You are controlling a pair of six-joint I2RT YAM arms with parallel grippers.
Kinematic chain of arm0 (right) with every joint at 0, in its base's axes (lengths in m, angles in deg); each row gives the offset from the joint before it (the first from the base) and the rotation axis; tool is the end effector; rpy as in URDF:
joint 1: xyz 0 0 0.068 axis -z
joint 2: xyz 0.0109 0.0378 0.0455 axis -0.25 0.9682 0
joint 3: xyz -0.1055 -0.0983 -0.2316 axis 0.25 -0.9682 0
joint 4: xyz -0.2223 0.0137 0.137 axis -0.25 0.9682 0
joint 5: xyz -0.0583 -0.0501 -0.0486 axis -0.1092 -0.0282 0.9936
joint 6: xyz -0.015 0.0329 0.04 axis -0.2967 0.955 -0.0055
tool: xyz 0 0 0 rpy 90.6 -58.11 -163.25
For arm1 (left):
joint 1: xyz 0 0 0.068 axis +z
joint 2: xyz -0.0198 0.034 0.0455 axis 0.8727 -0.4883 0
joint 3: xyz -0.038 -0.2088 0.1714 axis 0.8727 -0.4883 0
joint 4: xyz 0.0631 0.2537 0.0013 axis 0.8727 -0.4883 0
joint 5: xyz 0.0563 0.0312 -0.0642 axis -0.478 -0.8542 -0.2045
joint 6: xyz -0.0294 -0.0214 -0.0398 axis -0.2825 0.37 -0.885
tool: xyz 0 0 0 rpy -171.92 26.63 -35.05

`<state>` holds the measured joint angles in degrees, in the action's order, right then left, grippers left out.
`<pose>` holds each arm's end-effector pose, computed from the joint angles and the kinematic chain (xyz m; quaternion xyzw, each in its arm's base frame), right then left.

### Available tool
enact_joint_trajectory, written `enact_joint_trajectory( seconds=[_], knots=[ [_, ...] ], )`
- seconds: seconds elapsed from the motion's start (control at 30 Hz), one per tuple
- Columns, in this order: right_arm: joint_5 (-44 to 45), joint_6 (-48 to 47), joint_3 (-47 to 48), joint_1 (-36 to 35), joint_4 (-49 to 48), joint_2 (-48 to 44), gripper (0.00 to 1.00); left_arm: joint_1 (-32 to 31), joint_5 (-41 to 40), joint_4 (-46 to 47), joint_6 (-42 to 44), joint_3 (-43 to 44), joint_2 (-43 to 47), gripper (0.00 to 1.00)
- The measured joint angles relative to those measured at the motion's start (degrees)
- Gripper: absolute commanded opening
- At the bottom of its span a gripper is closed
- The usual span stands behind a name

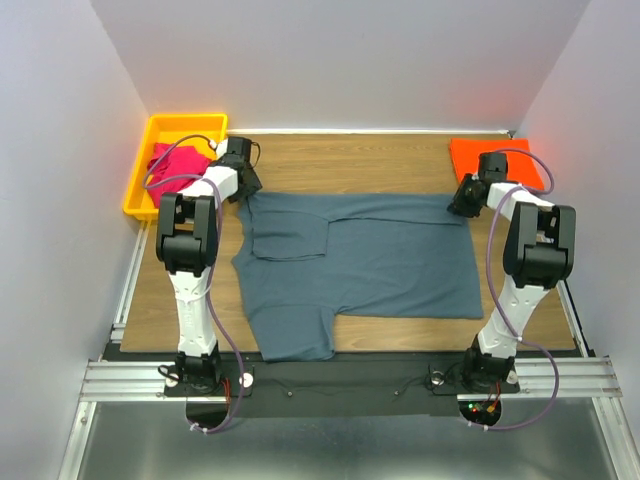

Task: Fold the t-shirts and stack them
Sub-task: Fold the tshirt

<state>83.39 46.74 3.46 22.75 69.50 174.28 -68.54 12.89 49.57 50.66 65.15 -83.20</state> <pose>0.4147 -0.0579 0.1667 0.2327 0.9212 0.0666 0.3045 0.4779 -0.0575 0.1770 -0.2090 0.9009 -0.0202 0.3799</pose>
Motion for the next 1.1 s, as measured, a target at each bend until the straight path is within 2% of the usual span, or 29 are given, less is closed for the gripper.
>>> enact_joint_trajectory(
  seconds=[0.07, 0.17, 0.23, 0.4, 0.53, 0.67, 0.83, 1.1],
  knots=[
    [-0.72, -0.50, 0.00, 0.02, 0.22, -0.28, 0.37, -0.13, 0.44, 0.17, 0.07, 0.00, 0.17, 0.78],
    [-2.12, -1.05, -0.68, -0.46, 1.03, -2.60, 0.41, -0.59, 0.90, 0.17, 0.42, -0.90, 1.77, 0.83],
    [-2.97, -1.11, -1.92, -0.90, 1.40, -5.57, 0.43, -1.01, 1.03, 0.15, 0.46, -2.73, 4.72, 0.83],
    [-5.90, -0.42, -4.52, -5.95, 1.57, -16.24, 0.44, -3.93, 0.09, -1.73, -0.22, -9.75, 20.20, 0.81],
    [-8.35, 2.29, -7.15, -15.06, 1.01, -22.08, 0.45, -7.02, -0.07, -1.77, -2.64, -19.39, 35.80, 0.78],
    [-10.19, 6.51, -9.44, -24.59, 0.33, -22.34, 0.45, -8.61, -0.02, -2.03, -5.03, -31.65, 44.61, 0.74],
    [-11.65, 12.15, -10.71, -33.59, -1.86, -19.21, 0.44, -9.03, 0.79, -3.74, -6.84, -42.51, 44.57, 0.72],
    [-11.89, 17.77, -9.84, -40.85, -5.81, -9.77, 0.44, -9.03, 1.46, -0.48, -7.76, -44.02, 40.24, 0.64]
  ],
)
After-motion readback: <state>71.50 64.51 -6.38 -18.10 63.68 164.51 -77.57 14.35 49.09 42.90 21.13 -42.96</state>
